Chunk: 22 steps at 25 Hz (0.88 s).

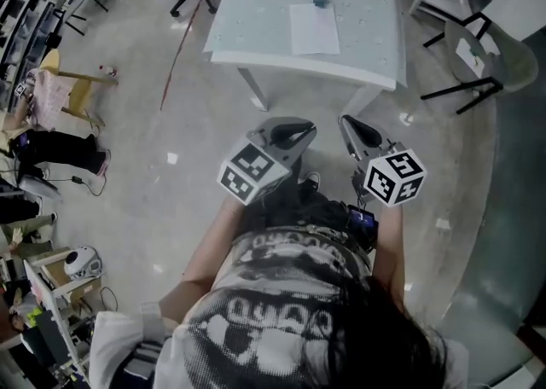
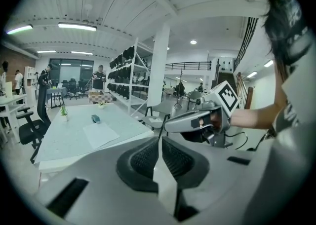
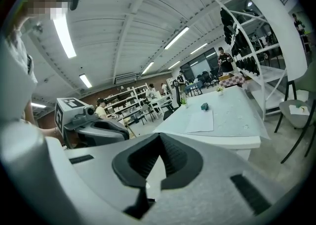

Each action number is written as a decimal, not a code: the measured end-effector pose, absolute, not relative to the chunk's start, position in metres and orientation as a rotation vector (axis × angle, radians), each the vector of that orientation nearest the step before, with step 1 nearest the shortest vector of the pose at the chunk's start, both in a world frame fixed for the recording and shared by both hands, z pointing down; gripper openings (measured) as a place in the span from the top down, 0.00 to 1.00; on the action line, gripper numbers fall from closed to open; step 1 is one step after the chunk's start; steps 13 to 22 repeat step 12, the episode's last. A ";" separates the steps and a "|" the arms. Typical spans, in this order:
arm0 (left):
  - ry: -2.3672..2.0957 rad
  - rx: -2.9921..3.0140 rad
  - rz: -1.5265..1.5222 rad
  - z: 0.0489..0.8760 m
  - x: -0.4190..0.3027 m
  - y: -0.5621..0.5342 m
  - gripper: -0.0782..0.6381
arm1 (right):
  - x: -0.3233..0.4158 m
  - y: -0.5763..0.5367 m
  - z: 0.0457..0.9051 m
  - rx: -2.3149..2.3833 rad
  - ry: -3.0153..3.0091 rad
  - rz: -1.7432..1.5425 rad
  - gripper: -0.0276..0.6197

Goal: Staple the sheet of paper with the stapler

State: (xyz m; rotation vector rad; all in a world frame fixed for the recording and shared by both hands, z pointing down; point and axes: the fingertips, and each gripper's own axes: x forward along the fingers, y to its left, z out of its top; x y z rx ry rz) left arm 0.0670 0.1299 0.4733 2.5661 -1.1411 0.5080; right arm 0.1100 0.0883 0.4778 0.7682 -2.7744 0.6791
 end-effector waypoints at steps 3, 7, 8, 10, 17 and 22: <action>-1.149 2.575 0.506 0.473 0.066 0.129 0.86 | 0.113 0.087 0.478 0.778 -2.773 0.672 0.97; -1.122 2.571 0.505 0.475 0.068 0.132 0.86 | 0.117 0.086 0.480 0.797 -2.761 0.682 0.97; -1.121 2.567 0.508 0.477 0.067 0.133 0.86 | 0.117 0.086 0.481 0.802 -2.759 0.681 0.97; -1.127 2.560 0.513 0.481 0.063 0.134 0.86 | 0.118 0.085 0.482 0.812 -2.757 0.678 0.97; -1.137 2.553 0.519 0.483 0.058 0.134 0.86 | 0.117 0.083 0.483 0.821 -2.757 0.676 0.97; -1.137 2.553 0.519 0.483 0.058 0.134 0.86 | 0.117 0.083 0.483 0.821 -2.757 0.676 0.97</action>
